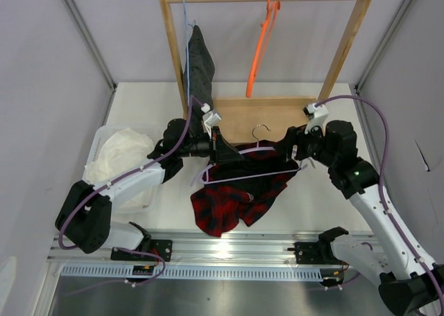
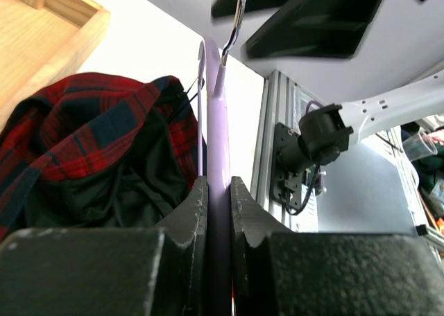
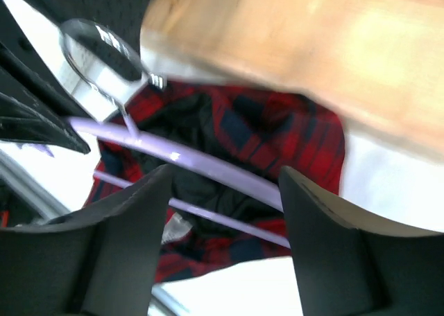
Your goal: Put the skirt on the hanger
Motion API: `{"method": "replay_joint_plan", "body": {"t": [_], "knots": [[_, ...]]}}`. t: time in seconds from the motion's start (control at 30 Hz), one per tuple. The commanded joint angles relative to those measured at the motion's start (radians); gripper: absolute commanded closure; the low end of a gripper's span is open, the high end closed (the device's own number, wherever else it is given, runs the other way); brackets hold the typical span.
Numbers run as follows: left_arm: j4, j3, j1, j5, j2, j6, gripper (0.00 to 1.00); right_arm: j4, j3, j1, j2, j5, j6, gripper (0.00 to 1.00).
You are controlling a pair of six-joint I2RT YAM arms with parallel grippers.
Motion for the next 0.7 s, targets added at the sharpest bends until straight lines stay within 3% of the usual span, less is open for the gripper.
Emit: {"method": "replay_joint_plan", "body": {"t": [0.0, 0.13, 0.17, 0.23, 0.27, 0.33, 0.43, 0.67], "knots": [[0.01, 0.043, 0.007, 0.051, -0.009, 0.052, 1.0, 0.06, 0.054, -0.086, -0.049, -0.159, -0.03, 0.28], [-0.012, 0.059, 0.016, 0.076, -0.005, 0.07, 1.0, -0.008, 0.171, -0.256, 0.08, -0.453, -0.126, 0.41], [-0.017, 0.062, 0.019, 0.077, -0.005, 0.074, 1.0, -0.012, 0.194, -0.31, 0.12, -0.59, -0.126, 0.44], [-0.009, 0.065, 0.031, 0.094, 0.0, 0.069, 1.0, -0.017, 0.264, -0.339, 0.247, -0.756, -0.151, 0.52], [-0.003, 0.069, 0.034, 0.1, 0.001, 0.066, 1.0, -0.046, 0.29, -0.339, 0.291, -0.857, -0.158, 0.53], [0.008, 0.069, 0.044, 0.112, 0.004, 0.06, 1.0, -0.094, 0.333, -0.32, 0.393, -0.965, -0.262, 0.45], [0.006, 0.082, 0.059, 0.134, 0.021, 0.054, 1.0, -0.236, 0.397, -0.275, 0.444, -0.956, -0.4, 0.44], [0.063, 0.103, 0.07, 0.172, 0.046, 0.011, 1.0, -0.204, 0.305, -0.266, 0.416, -0.93, -0.437, 0.45]]}}
